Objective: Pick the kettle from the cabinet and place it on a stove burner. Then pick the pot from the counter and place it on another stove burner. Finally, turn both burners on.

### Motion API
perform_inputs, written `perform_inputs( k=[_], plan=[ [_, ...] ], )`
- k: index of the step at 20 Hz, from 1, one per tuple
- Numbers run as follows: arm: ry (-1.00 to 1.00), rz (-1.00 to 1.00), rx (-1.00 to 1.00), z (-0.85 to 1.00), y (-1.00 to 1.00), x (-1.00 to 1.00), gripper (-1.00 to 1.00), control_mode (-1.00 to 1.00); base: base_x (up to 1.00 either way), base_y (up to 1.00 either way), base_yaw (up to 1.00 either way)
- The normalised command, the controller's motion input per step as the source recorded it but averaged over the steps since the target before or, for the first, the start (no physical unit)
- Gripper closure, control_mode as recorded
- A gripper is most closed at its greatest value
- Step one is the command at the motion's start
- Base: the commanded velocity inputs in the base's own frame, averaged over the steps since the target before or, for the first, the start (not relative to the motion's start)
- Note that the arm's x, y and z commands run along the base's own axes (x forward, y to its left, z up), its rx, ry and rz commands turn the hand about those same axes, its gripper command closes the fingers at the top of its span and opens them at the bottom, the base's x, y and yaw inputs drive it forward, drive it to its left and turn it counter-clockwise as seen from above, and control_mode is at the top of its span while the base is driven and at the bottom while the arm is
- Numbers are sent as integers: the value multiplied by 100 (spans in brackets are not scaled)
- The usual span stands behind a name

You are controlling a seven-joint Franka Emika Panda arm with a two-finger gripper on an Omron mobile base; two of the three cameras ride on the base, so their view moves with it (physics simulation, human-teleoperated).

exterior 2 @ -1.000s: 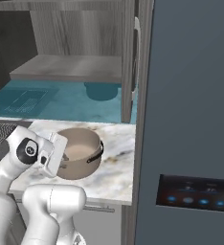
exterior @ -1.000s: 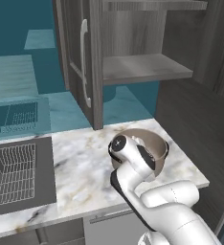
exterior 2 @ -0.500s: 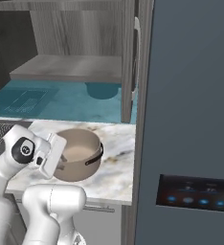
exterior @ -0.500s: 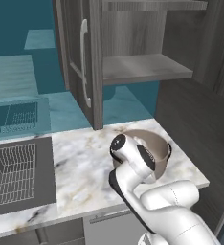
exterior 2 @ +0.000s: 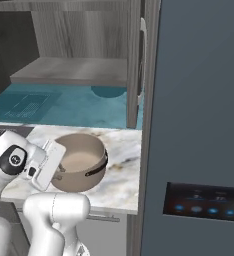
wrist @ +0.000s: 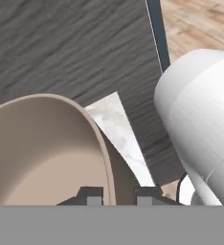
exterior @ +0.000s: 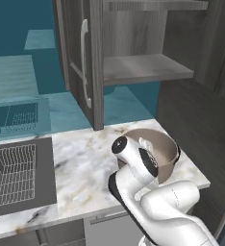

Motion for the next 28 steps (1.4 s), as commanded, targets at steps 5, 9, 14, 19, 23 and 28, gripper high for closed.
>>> perform_inputs(
  k=[5, 9, 14, 19, 23, 28],
  plan=[
    [-11, -1, 0, 19, -19, -31, 100, -100, 0, 0, 0],
    [-10, 0, 0, 28, -17, -27, 100, -100, 0, 0, 0],
    [-9, 0, 0, 34, -8, -35, 100, -100, 0, 0, 0],
    [-7, 0, 0, 22, -4, -37, 100, -100, 0, 0, 0],
    [-6, 0, 0, 13, -5, -39, 100, -100, 0, 0, 0],
    [-6, 0, 0, 14, -8, -36, 100, -100, 0, 0, 0]
  ],
)
